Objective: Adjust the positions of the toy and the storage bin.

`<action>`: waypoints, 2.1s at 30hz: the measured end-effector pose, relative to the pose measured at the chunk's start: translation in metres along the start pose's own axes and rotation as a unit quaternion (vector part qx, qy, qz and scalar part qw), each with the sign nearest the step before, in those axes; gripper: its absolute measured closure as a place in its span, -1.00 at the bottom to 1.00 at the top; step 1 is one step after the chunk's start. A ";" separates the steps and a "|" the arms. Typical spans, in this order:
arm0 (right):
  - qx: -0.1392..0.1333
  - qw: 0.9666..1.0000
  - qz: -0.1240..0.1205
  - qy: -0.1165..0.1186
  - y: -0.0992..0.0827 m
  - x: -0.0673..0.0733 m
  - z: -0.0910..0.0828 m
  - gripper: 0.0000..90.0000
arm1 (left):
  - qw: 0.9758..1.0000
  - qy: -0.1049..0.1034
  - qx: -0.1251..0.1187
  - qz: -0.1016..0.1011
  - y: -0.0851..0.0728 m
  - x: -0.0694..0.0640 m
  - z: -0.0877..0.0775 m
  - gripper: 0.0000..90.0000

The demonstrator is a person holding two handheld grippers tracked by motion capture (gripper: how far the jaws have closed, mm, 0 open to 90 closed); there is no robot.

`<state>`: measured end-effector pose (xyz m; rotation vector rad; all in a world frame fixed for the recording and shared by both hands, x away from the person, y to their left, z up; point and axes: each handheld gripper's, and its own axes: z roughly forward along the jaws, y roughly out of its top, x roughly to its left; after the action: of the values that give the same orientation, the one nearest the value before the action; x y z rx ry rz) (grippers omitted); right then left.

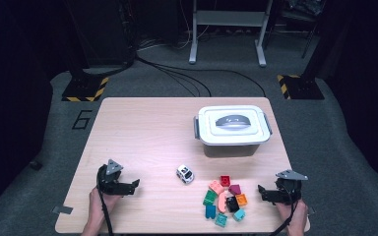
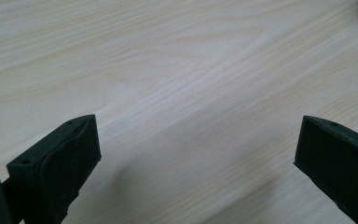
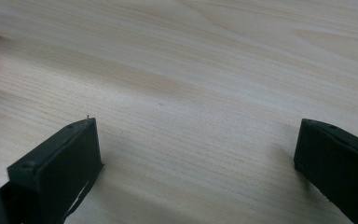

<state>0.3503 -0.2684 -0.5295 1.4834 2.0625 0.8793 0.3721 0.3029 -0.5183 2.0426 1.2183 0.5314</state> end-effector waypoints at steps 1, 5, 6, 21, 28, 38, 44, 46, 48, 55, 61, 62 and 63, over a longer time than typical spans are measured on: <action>0.000 1.000 0.000 -0.001 0.000 0.000 0.000 -1.00 | 1.000 -0.005 0.003 0.008 0.006 -0.005 -0.001 -1.00; 0.000 1.000 0.000 -0.001 0.000 0.000 0.000 -1.00 | 1.000 -0.010 0.001 0.015 0.015 -0.014 0.000 -1.00; 0.000 1.000 0.000 -0.001 0.000 0.000 0.000 -1.00 | 1.000 -0.008 -0.001 0.019 0.017 -0.017 0.001 -1.00; 0.000 1.000 0.000 -0.001 0.000 0.000 0.000 -1.00 | 0.999 -0.027 -0.008 0.045 0.042 -0.043 0.009 -1.00; 0.000 1.000 0.000 -0.001 0.000 0.000 0.000 -1.00 | 0.998 -0.040 -0.012 0.053 0.054 -0.057 0.014 -1.00; 0.000 1.000 0.001 -0.001 0.000 0.000 0.000 -1.00 | 0.996 -0.063 -0.015 0.059 0.067 -0.079 0.024 -1.00; -0.001 1.000 0.001 -0.001 0.000 0.000 0.000 -1.00 | 0.994 -0.081 -0.009 0.069 0.072 -0.095 0.034 -1.00; -0.001 1.000 0.001 -0.001 0.000 0.000 0.000 -1.00 | 0.993 -0.087 -0.006 0.076 0.073 -0.102 0.038 -1.00; -0.001 1.000 0.000 -0.001 0.000 0.000 0.000 -1.00 | 0.993 -0.092 -0.003 0.080 0.074 -0.106 0.042 -1.00; 0.000 1.000 -0.004 -0.001 0.000 0.000 0.000 -0.99 | 0.991 -0.101 0.008 0.090 0.076 -0.122 0.058 -1.00; -0.002 1.000 -0.008 0.000 0.000 -0.001 0.000 -0.98 | 0.989 -0.106 0.016 0.101 0.077 -0.133 0.069 -1.00; -0.002 1.000 -0.009 0.001 0.000 -0.001 0.000 -0.98 | 0.989 -0.105 0.018 0.105 0.077 -0.134 0.070 -1.00; -0.002 1.000 -0.009 0.001 0.000 -0.001 0.000 -0.98 | 0.988 -0.108 0.019 0.106 0.077 -0.136 0.072 -0.99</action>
<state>0.3502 -0.2695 -0.5295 1.4597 2.0722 0.8766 0.3999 0.1335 -0.5104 2.2113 0.8975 0.3740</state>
